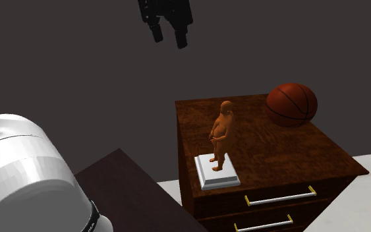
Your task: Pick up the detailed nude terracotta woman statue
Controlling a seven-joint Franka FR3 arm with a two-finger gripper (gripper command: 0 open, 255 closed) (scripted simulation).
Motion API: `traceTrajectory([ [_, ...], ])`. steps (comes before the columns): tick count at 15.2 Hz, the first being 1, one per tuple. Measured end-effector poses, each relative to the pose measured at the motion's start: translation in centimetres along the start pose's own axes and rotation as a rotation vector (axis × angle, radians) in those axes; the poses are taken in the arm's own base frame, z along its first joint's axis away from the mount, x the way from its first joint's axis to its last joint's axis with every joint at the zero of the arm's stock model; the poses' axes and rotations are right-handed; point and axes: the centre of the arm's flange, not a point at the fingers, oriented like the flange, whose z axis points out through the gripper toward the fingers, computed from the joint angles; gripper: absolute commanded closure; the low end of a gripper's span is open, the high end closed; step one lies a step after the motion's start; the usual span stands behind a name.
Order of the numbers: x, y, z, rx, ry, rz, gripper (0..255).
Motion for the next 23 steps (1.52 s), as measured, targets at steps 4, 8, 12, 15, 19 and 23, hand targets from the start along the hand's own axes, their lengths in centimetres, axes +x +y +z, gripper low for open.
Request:
traceTrajectory([
  [4,1.7,0.9,2.3,-0.002,-0.011,0.024,0],
  [8,4.5,2.5,6.2,-0.004,-0.032,0.067,0],
  [12,7.5,4.3,10.6,-0.007,-0.052,0.113,0],
  [15,9.1,5.9,13.7,-0.009,-0.067,0.147,0],
  [19,11.5,7.7,17.5,-0.011,-0.085,0.187,0],
  [23,11.7,7.8,19.6,-0.012,-0.087,0.193,0],
])
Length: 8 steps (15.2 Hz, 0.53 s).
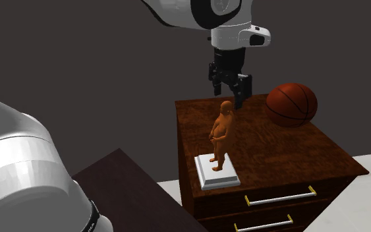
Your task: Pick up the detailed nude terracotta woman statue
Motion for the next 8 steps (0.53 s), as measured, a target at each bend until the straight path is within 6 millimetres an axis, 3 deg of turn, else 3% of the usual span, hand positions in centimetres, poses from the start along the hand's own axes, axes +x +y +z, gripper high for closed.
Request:
traceTrajectory([
  [4,-0.1,0.1,2.1,0.000,0.000,0.000,0],
  [5,-0.2,0.0,2.4,0.000,0.000,0.000,255],
  [8,-0.2,0.0,2.5,0.000,0.001,0.001,255],
])
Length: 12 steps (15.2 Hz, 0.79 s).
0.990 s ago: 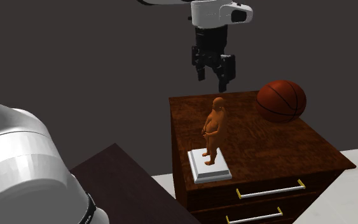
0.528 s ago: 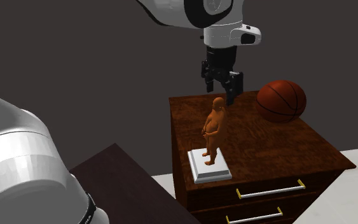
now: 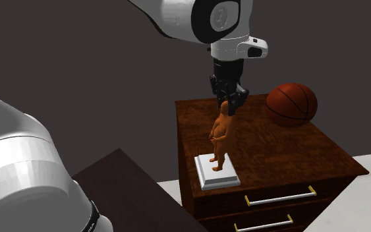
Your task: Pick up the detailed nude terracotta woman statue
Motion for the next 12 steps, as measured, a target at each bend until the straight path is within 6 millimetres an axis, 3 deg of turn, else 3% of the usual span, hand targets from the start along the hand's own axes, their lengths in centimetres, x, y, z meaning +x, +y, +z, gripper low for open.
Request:
traceTrajectory([
  [7,0.0,0.0,0.0,0.000,0.000,0.000,255],
  [12,0.1,0.0,-2.0,0.000,-0.003,0.000,255],
])
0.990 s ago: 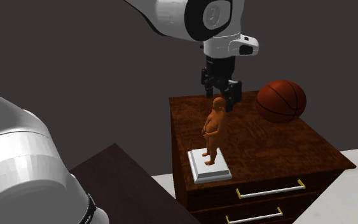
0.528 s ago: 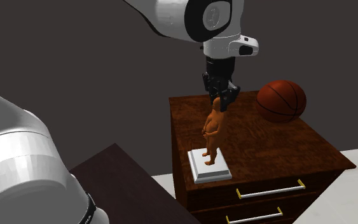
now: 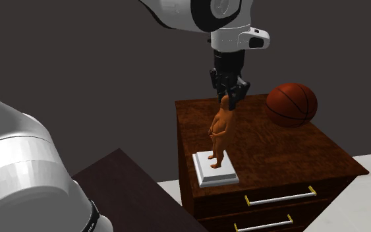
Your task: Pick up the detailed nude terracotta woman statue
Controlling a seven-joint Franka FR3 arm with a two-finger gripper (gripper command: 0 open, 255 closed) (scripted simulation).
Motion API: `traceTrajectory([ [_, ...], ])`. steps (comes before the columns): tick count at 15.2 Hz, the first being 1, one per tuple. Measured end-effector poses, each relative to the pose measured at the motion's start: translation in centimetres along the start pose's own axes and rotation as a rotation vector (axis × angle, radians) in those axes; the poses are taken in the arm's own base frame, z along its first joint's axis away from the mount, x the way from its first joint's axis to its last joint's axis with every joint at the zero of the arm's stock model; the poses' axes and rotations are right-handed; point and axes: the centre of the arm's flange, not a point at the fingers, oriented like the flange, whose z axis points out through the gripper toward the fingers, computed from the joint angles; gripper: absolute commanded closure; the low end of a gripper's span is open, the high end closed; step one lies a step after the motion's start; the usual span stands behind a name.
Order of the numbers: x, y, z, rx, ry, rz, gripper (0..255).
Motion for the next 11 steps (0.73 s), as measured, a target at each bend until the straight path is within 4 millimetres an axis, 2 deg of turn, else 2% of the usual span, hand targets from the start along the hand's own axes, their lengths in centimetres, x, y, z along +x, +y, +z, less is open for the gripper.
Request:
traceTrajectory([
  [11,0.7,0.2,-5.5,0.000,0.000,0.000,255],
])
